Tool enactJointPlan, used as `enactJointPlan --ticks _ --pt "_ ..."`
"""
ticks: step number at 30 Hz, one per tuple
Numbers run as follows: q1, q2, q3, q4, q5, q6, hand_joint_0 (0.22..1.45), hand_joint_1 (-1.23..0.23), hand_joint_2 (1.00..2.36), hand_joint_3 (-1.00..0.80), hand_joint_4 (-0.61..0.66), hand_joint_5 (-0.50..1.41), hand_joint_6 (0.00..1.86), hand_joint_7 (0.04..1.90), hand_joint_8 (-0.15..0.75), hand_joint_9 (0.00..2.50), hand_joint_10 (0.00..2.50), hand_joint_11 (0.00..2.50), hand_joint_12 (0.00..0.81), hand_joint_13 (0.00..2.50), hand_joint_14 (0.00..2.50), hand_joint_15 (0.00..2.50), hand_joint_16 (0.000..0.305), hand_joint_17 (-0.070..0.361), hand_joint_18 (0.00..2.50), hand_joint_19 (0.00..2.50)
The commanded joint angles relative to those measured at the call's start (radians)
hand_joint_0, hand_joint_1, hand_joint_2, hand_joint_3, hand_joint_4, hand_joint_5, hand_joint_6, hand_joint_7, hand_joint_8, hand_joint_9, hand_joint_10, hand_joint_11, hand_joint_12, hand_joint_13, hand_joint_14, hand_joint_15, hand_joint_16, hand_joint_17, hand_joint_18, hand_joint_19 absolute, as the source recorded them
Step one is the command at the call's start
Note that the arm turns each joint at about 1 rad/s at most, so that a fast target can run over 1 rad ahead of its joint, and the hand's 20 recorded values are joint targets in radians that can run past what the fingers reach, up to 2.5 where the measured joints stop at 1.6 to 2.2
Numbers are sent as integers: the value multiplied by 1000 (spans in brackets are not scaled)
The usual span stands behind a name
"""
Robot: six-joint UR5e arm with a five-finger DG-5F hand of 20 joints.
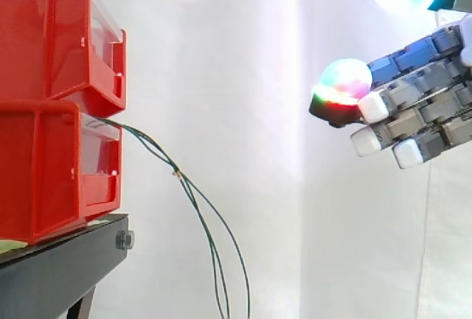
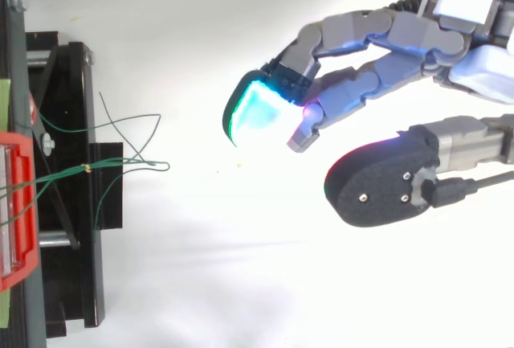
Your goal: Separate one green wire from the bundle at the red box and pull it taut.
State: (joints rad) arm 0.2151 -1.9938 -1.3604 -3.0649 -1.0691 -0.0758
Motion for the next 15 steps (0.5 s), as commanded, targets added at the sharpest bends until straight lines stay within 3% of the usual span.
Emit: enactJointPlan --ticks 1,9,15 --pt "0 -10 -8 9 12 -6 531 -519 1006 -432 217 -196 503 857 283 646 10 300 404 514 12 317 58 131 558 556" --pt "-11 -74 -16 60 25 16 532 -518 1007 -433 218 -194 503 858 280 647 10 302 403 510 12 318 58 131 554 559" --pt "-26 -111 -16 130 32 -16 533 -518 1005 -432 222 -192 503 860 280 648 10 306 403 510 12 318 58 131 553 559"
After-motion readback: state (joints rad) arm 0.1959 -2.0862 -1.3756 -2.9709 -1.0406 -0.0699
